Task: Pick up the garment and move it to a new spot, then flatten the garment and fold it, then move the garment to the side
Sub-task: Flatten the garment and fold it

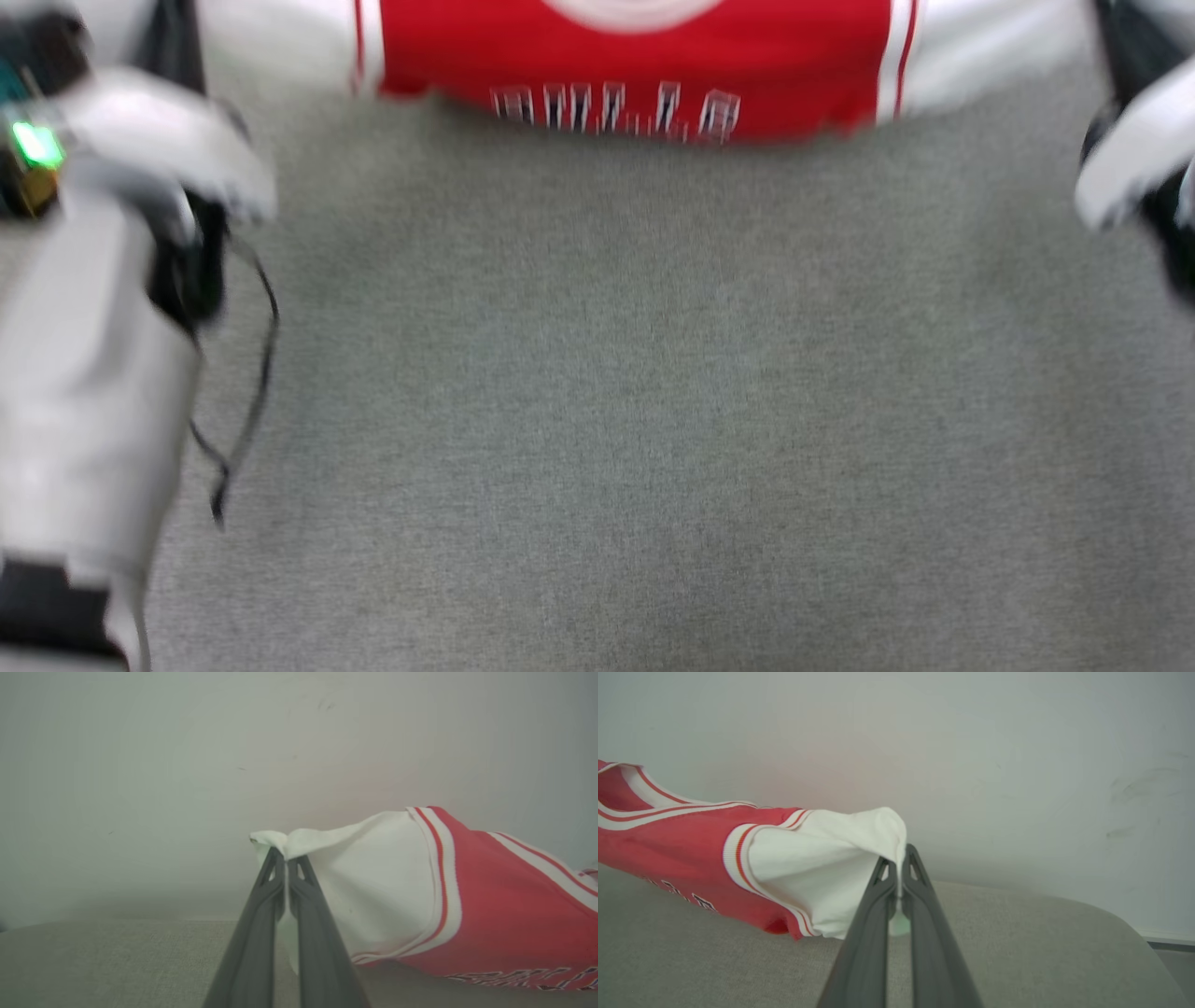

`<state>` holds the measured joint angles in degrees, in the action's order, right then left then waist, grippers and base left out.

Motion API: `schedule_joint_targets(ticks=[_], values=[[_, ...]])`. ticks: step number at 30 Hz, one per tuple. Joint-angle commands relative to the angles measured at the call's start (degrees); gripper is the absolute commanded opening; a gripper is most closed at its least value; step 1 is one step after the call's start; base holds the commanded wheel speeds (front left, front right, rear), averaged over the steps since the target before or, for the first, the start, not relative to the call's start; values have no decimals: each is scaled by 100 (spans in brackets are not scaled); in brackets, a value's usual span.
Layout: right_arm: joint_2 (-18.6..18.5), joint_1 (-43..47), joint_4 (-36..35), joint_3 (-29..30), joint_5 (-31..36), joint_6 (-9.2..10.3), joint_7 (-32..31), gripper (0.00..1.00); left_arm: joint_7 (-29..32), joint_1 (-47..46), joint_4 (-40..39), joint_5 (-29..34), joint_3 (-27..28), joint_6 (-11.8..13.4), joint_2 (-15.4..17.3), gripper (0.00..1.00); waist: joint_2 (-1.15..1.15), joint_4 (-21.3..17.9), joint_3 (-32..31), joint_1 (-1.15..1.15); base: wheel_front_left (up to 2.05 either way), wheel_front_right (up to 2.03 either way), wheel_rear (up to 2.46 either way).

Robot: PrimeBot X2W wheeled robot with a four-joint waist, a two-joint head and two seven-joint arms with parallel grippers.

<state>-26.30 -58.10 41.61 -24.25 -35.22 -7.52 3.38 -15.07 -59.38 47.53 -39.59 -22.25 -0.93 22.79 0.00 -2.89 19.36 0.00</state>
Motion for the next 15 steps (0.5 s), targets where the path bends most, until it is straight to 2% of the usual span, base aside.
schedule_joint_targets(ticks=[1, 8, 10, 15], values=[[-93, 451, -135, -17, -70, 6, 6, 0, -12, 502, -186, 11, 58, 61, 42, 0, 0, 45, -400, 0, 0, 0, 0], [-201, 2351, -701, 191, -264, 7, -61, 0, 16, 2762, -1038, -88, 163, 343, 199, 0, 0, 19, -1180, 0, 0, 0, 0], [-197, 2903, -911, 318, -258, 7, -153, 0, 101, 3333, -1293, -98, 145, 469, 328, 0, 0, 21, -1357, 0, 0, 0, 0], [-90, 4362, -1504, 931, -152, 7, -409, 0, 394, 4709, -2001, -281, 160, 821, 534, 0, 0, 69, -1832, 0, 0, 0, 0]])
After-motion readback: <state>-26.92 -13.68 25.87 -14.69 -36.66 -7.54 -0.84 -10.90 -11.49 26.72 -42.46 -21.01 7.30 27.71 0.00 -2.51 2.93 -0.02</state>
